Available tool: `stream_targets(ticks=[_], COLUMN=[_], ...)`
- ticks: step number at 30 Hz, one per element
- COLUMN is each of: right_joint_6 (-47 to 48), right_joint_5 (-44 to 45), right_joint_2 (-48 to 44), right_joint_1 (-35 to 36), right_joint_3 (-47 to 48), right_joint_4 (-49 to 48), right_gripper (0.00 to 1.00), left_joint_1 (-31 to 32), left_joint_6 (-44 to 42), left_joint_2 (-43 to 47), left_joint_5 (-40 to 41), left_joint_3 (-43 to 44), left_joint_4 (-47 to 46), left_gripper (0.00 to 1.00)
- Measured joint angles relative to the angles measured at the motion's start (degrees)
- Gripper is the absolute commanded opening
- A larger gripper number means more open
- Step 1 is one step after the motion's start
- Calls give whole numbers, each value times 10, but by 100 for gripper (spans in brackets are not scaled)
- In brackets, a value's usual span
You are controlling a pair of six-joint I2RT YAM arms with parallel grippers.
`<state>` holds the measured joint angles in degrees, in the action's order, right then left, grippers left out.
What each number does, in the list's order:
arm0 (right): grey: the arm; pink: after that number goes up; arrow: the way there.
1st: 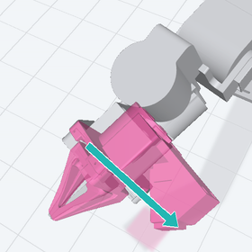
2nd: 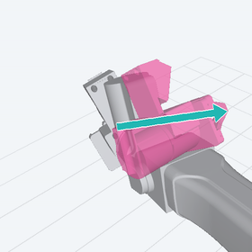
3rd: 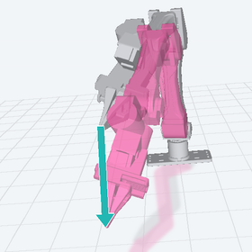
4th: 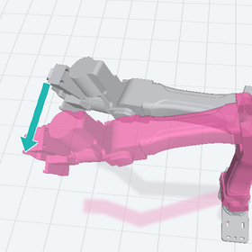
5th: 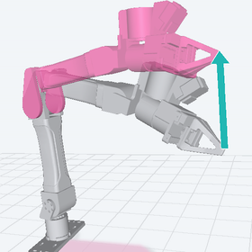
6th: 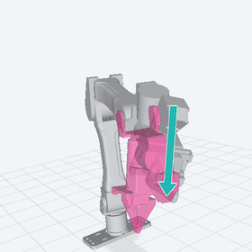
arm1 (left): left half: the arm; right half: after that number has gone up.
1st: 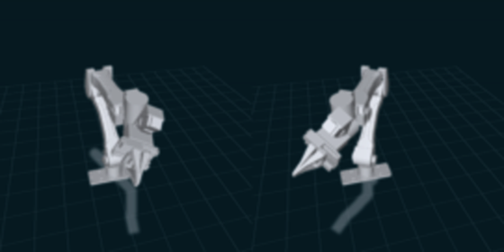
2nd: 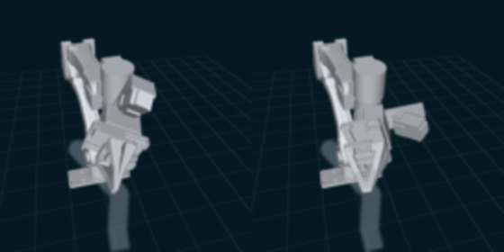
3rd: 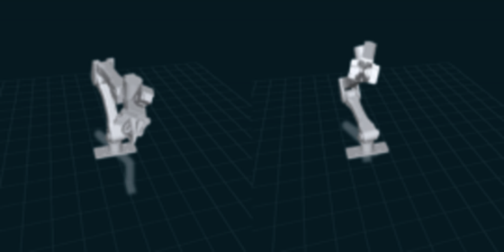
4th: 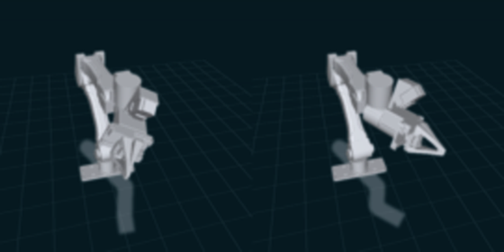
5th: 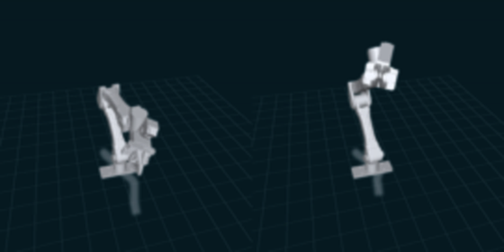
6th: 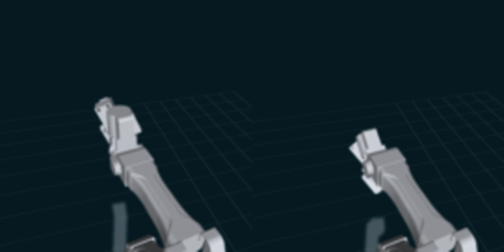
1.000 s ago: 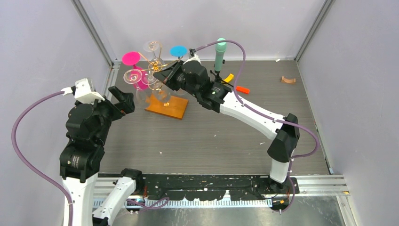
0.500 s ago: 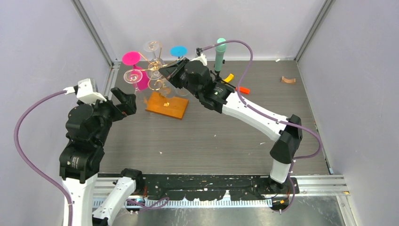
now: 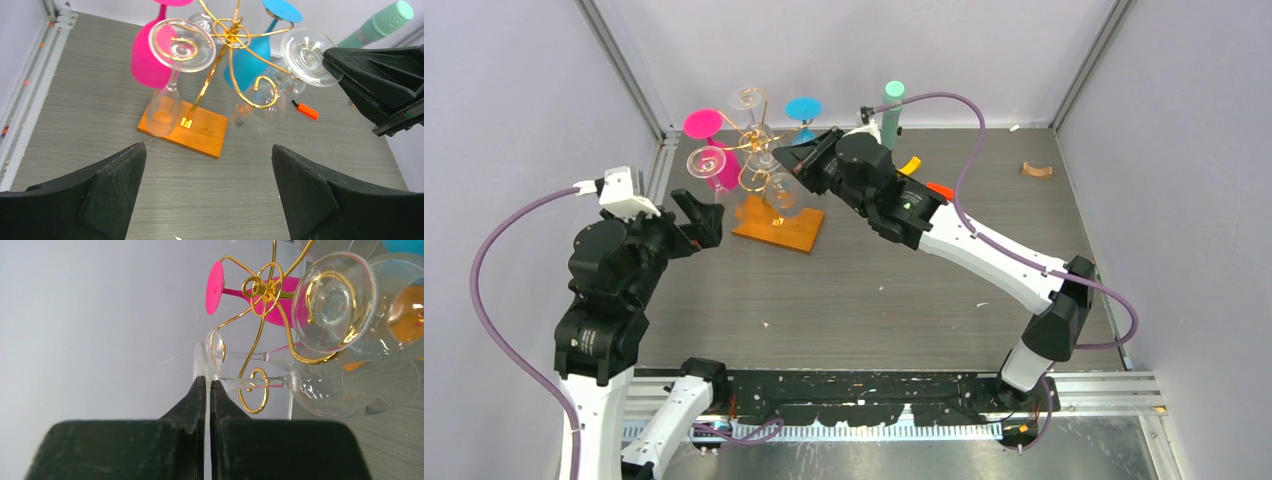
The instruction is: Take the wine glass off the wine glass rack
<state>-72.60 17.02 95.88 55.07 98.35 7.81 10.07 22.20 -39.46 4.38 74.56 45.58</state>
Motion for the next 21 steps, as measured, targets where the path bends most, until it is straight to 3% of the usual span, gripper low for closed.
stream_targets(ticks=[13,21], right_joint_6=[-49,-85], right_joint_5=[-24,-52], right_joint_2=[-74,-137], right_joint_1=[0,0], right_joint_3=[-103,-171], right_joint_4=[17,14], right_gripper=[0,0], left_joint_1=[0,0], left_joint_6=[-86,-121], left_joint_2=[57,83], left_joint_5=[-129,-293], left_joint_3=[-93,-163], left_joint_4=[-88,-205], left_gripper=[100,100])
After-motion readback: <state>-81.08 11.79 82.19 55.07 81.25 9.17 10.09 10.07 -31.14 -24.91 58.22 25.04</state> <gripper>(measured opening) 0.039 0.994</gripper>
